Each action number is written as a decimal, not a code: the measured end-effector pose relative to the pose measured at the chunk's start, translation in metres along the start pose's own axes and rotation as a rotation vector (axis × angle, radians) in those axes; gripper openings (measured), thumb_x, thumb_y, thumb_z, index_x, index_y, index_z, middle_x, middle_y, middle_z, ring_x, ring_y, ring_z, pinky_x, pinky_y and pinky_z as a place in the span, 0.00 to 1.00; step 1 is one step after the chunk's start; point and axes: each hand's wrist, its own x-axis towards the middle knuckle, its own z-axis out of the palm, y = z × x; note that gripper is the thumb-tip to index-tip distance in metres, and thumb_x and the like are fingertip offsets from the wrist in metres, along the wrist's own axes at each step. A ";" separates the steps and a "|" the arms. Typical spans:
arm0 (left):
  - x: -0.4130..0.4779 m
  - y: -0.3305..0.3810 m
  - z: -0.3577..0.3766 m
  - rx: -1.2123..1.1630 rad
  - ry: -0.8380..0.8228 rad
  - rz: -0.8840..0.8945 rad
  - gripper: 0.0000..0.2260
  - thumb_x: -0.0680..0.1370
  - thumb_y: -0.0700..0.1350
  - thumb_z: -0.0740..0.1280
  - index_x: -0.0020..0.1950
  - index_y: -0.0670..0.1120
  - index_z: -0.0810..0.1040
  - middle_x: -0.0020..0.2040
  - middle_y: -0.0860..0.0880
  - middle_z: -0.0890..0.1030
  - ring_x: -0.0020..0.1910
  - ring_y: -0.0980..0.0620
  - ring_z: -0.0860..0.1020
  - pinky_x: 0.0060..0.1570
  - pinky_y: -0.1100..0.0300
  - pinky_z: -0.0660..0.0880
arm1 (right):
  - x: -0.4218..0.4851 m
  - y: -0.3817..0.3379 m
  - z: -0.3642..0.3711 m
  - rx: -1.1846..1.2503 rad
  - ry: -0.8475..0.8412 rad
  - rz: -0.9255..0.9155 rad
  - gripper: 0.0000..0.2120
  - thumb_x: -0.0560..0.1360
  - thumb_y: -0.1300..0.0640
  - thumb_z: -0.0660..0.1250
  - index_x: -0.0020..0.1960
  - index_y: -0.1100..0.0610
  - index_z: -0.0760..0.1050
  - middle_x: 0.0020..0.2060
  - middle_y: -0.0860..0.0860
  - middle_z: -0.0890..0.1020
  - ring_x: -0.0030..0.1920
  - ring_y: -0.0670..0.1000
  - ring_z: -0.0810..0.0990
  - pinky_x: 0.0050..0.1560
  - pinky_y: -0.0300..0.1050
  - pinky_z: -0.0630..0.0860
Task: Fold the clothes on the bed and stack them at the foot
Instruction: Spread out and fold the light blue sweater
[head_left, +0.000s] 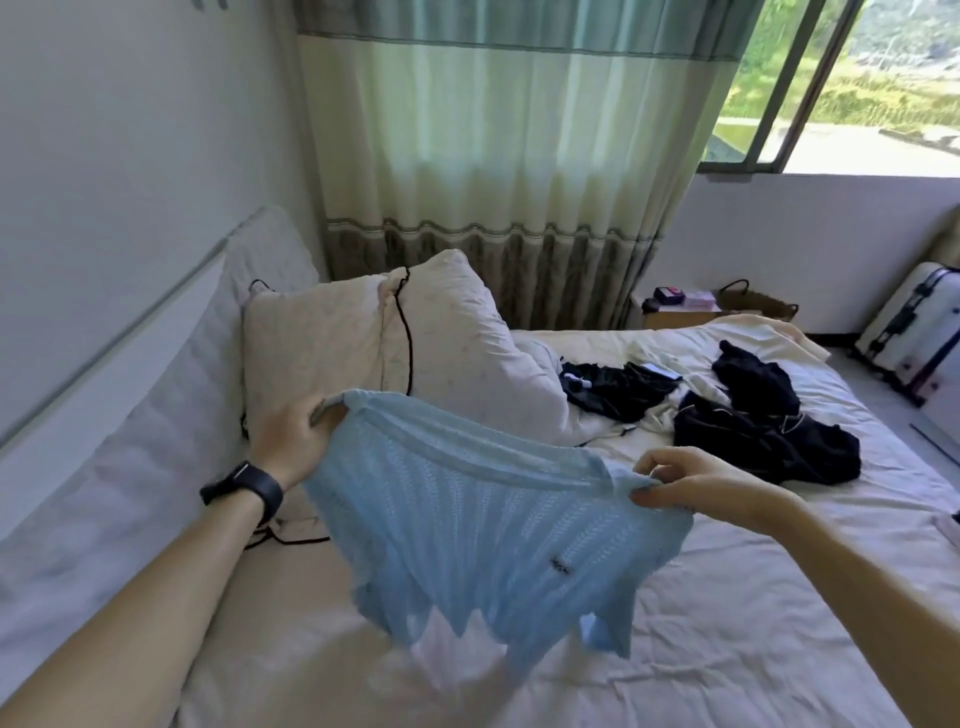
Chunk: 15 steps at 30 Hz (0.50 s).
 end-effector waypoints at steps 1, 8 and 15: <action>-0.003 -0.009 -0.003 0.070 -0.016 0.018 0.21 0.80 0.61 0.64 0.41 0.45 0.78 0.35 0.47 0.81 0.39 0.44 0.78 0.39 0.51 0.73 | 0.001 0.007 0.006 -0.127 0.072 0.009 0.09 0.77 0.58 0.74 0.40 0.55 0.77 0.31 0.45 0.78 0.35 0.48 0.74 0.35 0.41 0.66; -0.032 -0.027 0.005 0.146 0.039 0.130 0.24 0.75 0.66 0.54 0.35 0.48 0.74 0.34 0.49 0.74 0.35 0.45 0.72 0.35 0.53 0.61 | -0.008 0.030 0.035 -0.323 0.883 0.012 0.13 0.77 0.50 0.72 0.36 0.54 0.76 0.36 0.50 0.74 0.40 0.57 0.72 0.39 0.49 0.65; -0.045 0.009 0.004 -0.114 0.055 -0.037 0.09 0.83 0.48 0.63 0.53 0.47 0.83 0.46 0.46 0.83 0.51 0.42 0.80 0.40 0.58 0.68 | -0.027 0.015 0.024 0.047 0.755 0.113 0.16 0.83 0.46 0.63 0.42 0.56 0.71 0.37 0.56 0.80 0.27 0.53 0.84 0.33 0.54 0.82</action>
